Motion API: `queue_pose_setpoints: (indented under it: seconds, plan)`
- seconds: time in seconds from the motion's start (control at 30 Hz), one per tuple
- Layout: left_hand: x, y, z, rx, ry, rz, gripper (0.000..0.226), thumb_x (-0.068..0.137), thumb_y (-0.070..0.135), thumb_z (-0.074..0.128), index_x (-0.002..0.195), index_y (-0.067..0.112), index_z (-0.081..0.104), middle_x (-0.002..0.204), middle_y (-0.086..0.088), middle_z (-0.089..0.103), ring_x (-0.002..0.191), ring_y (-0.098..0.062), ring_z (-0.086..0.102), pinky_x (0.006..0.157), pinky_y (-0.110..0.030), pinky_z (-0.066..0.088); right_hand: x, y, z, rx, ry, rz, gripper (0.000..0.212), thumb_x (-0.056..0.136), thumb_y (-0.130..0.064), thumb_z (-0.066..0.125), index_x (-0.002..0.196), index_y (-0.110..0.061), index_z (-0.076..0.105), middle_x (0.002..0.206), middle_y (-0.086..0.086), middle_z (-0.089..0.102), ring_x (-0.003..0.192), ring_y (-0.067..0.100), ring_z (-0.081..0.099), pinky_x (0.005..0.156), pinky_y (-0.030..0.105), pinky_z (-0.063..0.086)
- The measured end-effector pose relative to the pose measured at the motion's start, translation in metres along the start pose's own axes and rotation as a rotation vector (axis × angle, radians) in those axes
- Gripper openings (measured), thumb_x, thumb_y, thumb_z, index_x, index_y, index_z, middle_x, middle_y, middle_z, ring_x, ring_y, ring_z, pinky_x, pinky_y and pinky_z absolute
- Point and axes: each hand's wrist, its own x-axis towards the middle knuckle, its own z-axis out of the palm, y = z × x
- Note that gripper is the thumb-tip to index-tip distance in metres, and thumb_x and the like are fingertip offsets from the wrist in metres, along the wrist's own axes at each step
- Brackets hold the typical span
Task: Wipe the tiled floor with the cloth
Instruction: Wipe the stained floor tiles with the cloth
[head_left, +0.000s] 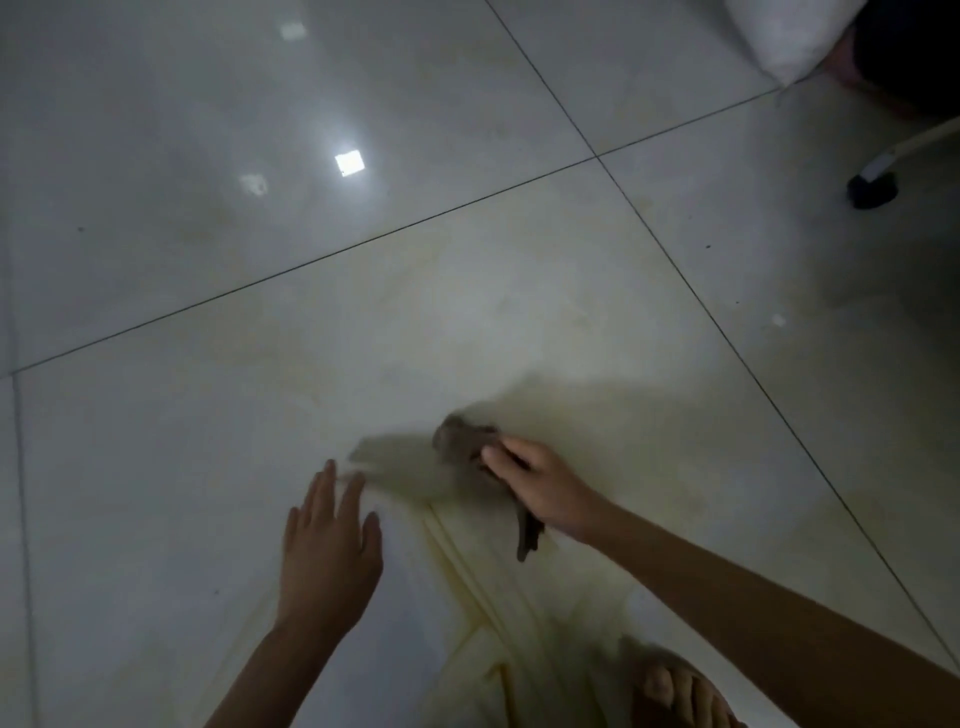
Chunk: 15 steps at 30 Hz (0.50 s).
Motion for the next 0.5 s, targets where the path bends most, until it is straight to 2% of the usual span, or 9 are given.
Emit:
queue_pose_setpoints:
  seconds: [0.07, 0.1, 0.17, 0.2, 0.27, 0.33, 0.43, 0.5]
  plan:
    - [-0.005, 0.017, -0.006, -0.354, 0.038, 0.029, 0.045, 0.100, 0.027, 0.047, 0.143, 0.018, 0.043, 0.152, -0.005, 0.038, 0.139, -0.020, 0.036, 0.112, -0.034, 0.031, -0.005, -0.020, -0.006, 0.551, -0.153, 0.301, 0.032, 0.091, -0.029, 0.058, 0.106, -0.005, 0.073, 0.107, 0.017, 0.069, 0.091, 0.024, 0.067, 0.079, 0.027, 0.052]
    - [-0.007, 0.028, -0.012, -0.626, -0.024, -0.015, 0.038, 0.099, 0.028, 0.050, 0.136, 0.024, 0.051, 0.142, -0.001, 0.051, 0.131, -0.016, 0.046, 0.104, -0.032, 0.039, -0.010, -0.027, -0.010, 0.769, -0.239, 0.361, 0.035, 0.090, -0.032, 0.058, 0.105, -0.005, 0.074, 0.107, 0.018, 0.070, 0.093, 0.026, 0.069, 0.081, 0.031, 0.055]
    - [-0.010, 0.050, -0.025, -1.187, -0.249, -0.148, 0.034, 0.092, 0.043, 0.050, 0.123, 0.032, 0.059, 0.125, 0.003, 0.065, 0.114, -0.014, 0.060, 0.090, -0.032, 0.048, -0.019, -0.037, -0.019, 1.060, -0.344, 0.347, 0.044, 0.093, -0.038, 0.054, 0.112, -0.003, 0.071, 0.114, 0.019, 0.069, 0.105, 0.029, 0.067, 0.090, 0.036, 0.054]
    - [-0.009, 0.057, -0.027, -1.380, -0.348, -0.212, 0.041, 0.088, 0.049, 0.048, 0.121, 0.030, 0.061, 0.121, 0.001, 0.067, 0.110, -0.017, 0.064, 0.086, -0.036, 0.050, -0.021, -0.040, -0.022, 1.074, -0.351, 0.331, 0.051, 0.094, -0.046, 0.049, 0.114, -0.004, 0.070, 0.117, 0.019, 0.068, 0.109, 0.029, 0.065, 0.093, 0.037, 0.052]
    - [-0.007, 0.066, -0.029, -1.523, -0.415, -0.250, 0.046, 0.088, 0.055, 0.046, 0.120, 0.027, 0.063, 0.115, -0.001, 0.070, 0.105, -0.022, 0.067, 0.083, -0.040, 0.054, -0.024, -0.045, -0.029, 0.814, -0.291, 0.296, 0.064, 0.091, -0.063, 0.040, 0.115, -0.013, 0.071, 0.117, 0.014, 0.068, 0.111, 0.027, 0.064, 0.094, 0.036, 0.050]
    - [-0.008, 0.078, -0.027, -1.464, -0.376, -0.199, 0.038, 0.093, 0.046, 0.050, 0.118, 0.021, 0.065, 0.111, -0.005, 0.071, 0.101, -0.024, 0.069, 0.082, -0.039, 0.057, -0.029, -0.049, -0.036, 0.365, -0.187, 0.229, 0.059, 0.086, -0.064, 0.049, 0.113, -0.016, 0.071, 0.110, 0.009, 0.072, 0.104, 0.022, 0.068, 0.093, 0.038, 0.053]
    - [-0.008, 0.096, -0.019, -1.345, -0.278, -0.157, 0.018, 0.094, 0.012, 0.057, 0.111, 0.007, 0.063, 0.102, -0.018, 0.070, 0.083, -0.026, 0.071, 0.063, -0.029, 0.056, -0.036, -0.040, -0.051, -0.234, 0.016, 0.065, 0.023, 0.086, -0.032, 0.070, 0.101, -0.015, 0.070, 0.093, 0.002, 0.072, 0.091, 0.017, 0.069, 0.088, 0.035, 0.055]
    - [-0.007, 0.106, -0.017, -1.325, -0.262, -0.125, 0.018, 0.094, 0.006, 0.057, 0.110, 0.008, 0.062, 0.099, -0.018, 0.070, 0.080, -0.028, 0.070, 0.060, -0.032, 0.056, -0.040, -0.034, -0.064, -0.310, 0.109, 0.044, 0.006, 0.088, -0.017, 0.068, 0.093, -0.015, 0.070, 0.088, 0.002, 0.071, 0.088, 0.019, 0.068, 0.081, 0.030, 0.055]
